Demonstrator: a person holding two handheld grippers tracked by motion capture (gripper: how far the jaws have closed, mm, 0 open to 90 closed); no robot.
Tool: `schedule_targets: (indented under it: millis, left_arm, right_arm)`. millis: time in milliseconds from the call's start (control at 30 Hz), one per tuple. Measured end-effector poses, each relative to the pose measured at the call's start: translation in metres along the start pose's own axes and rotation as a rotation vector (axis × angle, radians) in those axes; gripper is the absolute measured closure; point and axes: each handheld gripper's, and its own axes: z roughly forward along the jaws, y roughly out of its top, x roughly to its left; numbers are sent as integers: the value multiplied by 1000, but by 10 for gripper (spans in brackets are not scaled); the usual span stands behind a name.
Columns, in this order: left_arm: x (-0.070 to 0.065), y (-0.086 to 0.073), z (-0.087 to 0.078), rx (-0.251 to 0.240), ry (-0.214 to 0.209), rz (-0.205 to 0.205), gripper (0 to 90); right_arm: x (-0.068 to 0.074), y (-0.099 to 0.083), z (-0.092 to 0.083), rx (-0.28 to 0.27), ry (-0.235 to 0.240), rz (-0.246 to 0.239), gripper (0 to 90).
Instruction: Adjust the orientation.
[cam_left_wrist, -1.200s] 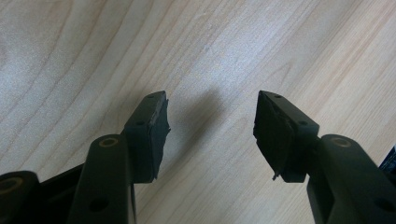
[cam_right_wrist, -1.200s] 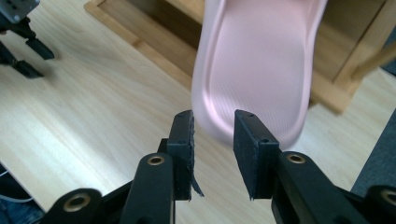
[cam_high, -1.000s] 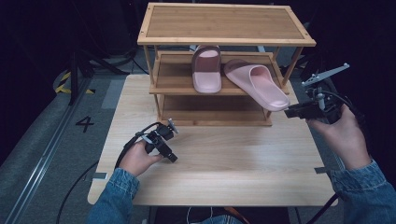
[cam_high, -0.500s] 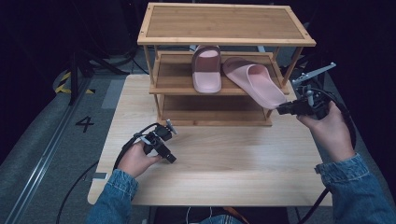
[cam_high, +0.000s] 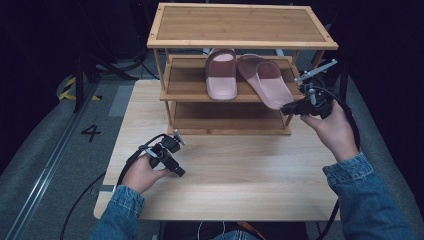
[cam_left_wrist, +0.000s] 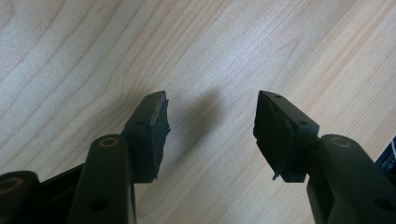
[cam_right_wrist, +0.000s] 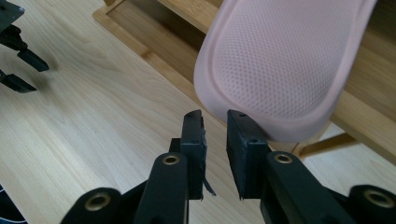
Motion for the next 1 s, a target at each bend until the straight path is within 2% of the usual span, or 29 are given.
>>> schedule_targets:
  millis: [67, 367, 467, 567, 733, 800, 933, 1000]
  left_arm:
    - [0, -2, 1, -9, 2, -5, 447]
    - [-1, -3, 1, -9, 3, -1, 446]
    - [-1, -4, 1, -9, 0, -1, 446]
    - [0, -5, 0, -1, 1, -6, 446]
    - [0, -5, -1, -7, 1, -2, 446]
    - [-1, -5, -1, -8, 1, -8, 446]
    - [-2, -3, 0, -1, 3, -1, 446]
    - [-2, -3, 0, 1, 2, -2, 446]
  right_arm:
    - [4, 9, 5, -1, 5, -22, 766]
    - [11, 27, 18, -10, 39, -40, 775]
    - [16, 28, 19, -12, 33, -52, 756]
    - [15, 21, 13, -27, 37, -49, 753]
    - [2, 0, -4, -30, 11, -7, 756]
    - [-7, -9, -9, -18, -8, 30, 760]
    - [-26, -18, -3, 5, -38, 81, 761]
    - [-30, -17, 1, 7, -33, 92, 761]
